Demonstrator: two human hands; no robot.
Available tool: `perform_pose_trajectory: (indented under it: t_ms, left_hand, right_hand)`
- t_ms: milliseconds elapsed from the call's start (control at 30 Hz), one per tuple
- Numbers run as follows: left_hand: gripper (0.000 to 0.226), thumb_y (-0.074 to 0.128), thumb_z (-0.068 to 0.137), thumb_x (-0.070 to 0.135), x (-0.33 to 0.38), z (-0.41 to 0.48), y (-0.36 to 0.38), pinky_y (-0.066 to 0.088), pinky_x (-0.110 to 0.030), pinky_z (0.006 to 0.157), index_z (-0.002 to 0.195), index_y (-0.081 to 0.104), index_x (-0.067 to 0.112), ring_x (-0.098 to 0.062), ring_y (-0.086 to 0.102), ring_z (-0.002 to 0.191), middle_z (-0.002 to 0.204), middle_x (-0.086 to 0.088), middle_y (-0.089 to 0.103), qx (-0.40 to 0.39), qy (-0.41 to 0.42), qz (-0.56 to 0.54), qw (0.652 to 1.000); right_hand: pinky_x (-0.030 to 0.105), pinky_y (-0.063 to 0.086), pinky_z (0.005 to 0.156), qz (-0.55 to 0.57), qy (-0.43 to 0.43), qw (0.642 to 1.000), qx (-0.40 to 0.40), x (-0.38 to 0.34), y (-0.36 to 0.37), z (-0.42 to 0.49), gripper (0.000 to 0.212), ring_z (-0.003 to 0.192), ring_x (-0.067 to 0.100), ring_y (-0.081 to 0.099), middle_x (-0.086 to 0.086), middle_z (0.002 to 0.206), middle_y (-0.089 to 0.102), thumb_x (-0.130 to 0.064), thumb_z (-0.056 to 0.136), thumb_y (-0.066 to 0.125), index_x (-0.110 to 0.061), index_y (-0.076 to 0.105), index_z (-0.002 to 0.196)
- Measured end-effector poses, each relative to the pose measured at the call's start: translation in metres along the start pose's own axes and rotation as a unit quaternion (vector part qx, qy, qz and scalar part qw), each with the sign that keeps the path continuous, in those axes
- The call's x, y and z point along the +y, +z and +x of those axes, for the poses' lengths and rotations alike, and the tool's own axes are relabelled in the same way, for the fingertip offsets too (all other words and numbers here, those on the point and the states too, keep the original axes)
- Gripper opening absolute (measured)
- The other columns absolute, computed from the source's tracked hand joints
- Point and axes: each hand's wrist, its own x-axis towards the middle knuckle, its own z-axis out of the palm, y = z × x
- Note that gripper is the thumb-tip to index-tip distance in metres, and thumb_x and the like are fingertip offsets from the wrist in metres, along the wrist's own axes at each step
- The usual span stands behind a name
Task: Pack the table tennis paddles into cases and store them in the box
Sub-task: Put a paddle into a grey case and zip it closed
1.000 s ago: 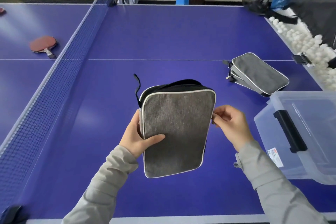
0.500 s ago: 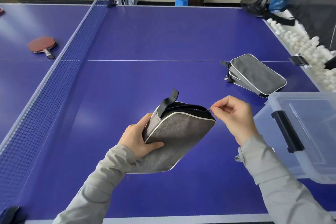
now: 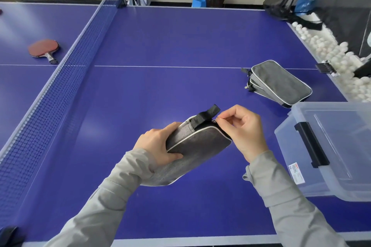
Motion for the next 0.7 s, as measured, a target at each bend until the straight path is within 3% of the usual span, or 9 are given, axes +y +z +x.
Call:
perform_pose_trajectory:
  t_ms: [167,267,367,533,700]
  left_hand:
    - [0.07,0.062,0.061,0.052,0.007,0.002,0.004,0.037,-0.027,0.065,0.12,0.025,0.054,-0.015,0.051,0.071,0.076,0.02,0.058,-0.003,0.012,0.047,0.999]
    - [0.068,0.062,0.062,0.05,0.014,0.004,0.007,0.036,-0.027,0.065,0.12,0.026,0.052,-0.015,0.047,0.069,0.071,0.02,0.052,-0.003,0.011,0.06,0.998]
    - [0.069,0.064,0.062,0.05,0.018,0.004,0.014,0.038,-0.027,0.068,0.121,0.029,0.052,-0.018,0.056,0.075,0.075,0.019,0.057,-0.011,-0.004,0.038,0.999]
    - [0.07,0.075,0.058,0.049,0.015,0.0,0.026,0.049,-0.028,0.077,0.117,0.038,0.056,-0.013,0.062,0.085,0.083,0.021,0.064,-0.004,-0.07,-0.093,0.993]
    - [0.066,0.086,0.053,0.035,0.0,-0.013,0.033,0.052,-0.032,0.081,0.111,0.055,0.042,-0.015,0.066,0.08,0.08,0.012,0.069,0.041,-0.138,-0.262,0.954]
  right_hand:
    - [0.016,0.047,0.072,-0.017,-0.024,0.999,-0.021,0.002,-0.004,-0.005,0.021,0.069,0.007,0.059,-0.012,0.067,0.067,-0.003,0.075,0.07,-0.022,0.065,0.067]
    - [0.015,0.046,0.072,-0.022,-0.037,0.998,-0.039,0.002,-0.002,-0.01,0.022,0.069,0.006,0.06,-0.011,0.067,0.066,-0.003,0.075,0.07,-0.023,0.065,0.068]
    - [0.011,0.045,0.07,-0.027,-0.042,0.998,-0.049,0.002,0.001,-0.012,0.023,0.07,0.006,0.059,-0.008,0.067,0.065,-0.003,0.075,0.069,-0.023,0.064,0.067]
    - [0.014,0.04,0.084,-0.048,-0.031,0.997,-0.048,0.006,0.001,-0.01,0.016,0.084,0.002,0.053,-0.004,0.084,0.065,-0.011,0.08,0.071,-0.026,0.066,0.076]
    - [0.019,0.043,0.091,-0.031,0.0,0.998,-0.046,0.023,0.001,-0.012,0.022,0.105,0.002,0.056,-0.012,0.108,0.064,-0.015,0.083,0.069,-0.028,0.064,0.1]
